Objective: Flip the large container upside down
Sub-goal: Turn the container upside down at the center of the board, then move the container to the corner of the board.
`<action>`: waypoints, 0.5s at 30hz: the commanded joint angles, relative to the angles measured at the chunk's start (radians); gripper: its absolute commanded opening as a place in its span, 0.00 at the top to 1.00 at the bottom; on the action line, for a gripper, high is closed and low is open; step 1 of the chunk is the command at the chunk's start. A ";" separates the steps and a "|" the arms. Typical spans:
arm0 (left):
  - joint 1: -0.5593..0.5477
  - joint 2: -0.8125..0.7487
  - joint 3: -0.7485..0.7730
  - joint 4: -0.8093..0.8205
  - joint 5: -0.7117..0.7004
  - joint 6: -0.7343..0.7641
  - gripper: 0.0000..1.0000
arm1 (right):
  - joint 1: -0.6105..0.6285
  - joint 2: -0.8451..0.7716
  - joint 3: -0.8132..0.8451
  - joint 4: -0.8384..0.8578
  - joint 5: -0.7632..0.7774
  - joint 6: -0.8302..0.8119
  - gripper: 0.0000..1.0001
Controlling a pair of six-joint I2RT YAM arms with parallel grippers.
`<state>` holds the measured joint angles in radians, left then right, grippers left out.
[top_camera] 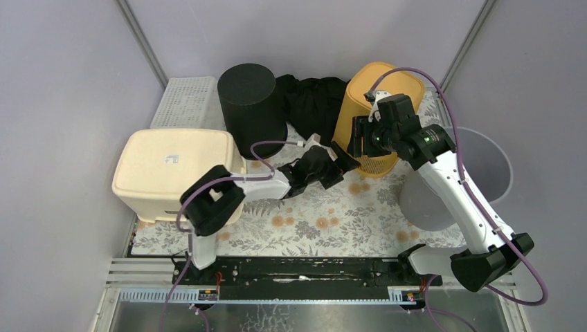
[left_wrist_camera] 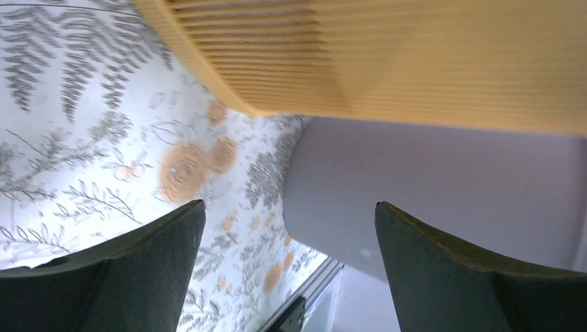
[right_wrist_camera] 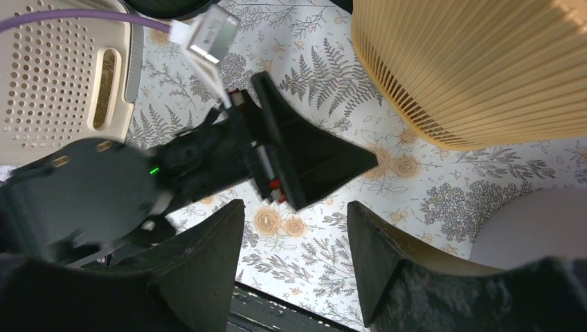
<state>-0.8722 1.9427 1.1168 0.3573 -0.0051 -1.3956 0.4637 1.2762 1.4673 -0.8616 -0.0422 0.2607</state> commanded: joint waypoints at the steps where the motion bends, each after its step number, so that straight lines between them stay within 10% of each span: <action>1: -0.039 -0.146 -0.010 -0.109 -0.036 0.183 0.01 | -0.002 0.003 0.023 0.027 0.030 -0.002 0.37; 15: -0.098 -0.700 -0.091 -0.536 -0.099 0.518 0.00 | 0.012 0.093 -0.073 0.060 0.018 -0.010 0.38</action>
<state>-0.9581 1.3796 1.0466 -0.0319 -0.0357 -0.9936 0.4641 1.3457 1.3972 -0.8398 -0.0360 0.2577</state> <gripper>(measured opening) 0.997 0.623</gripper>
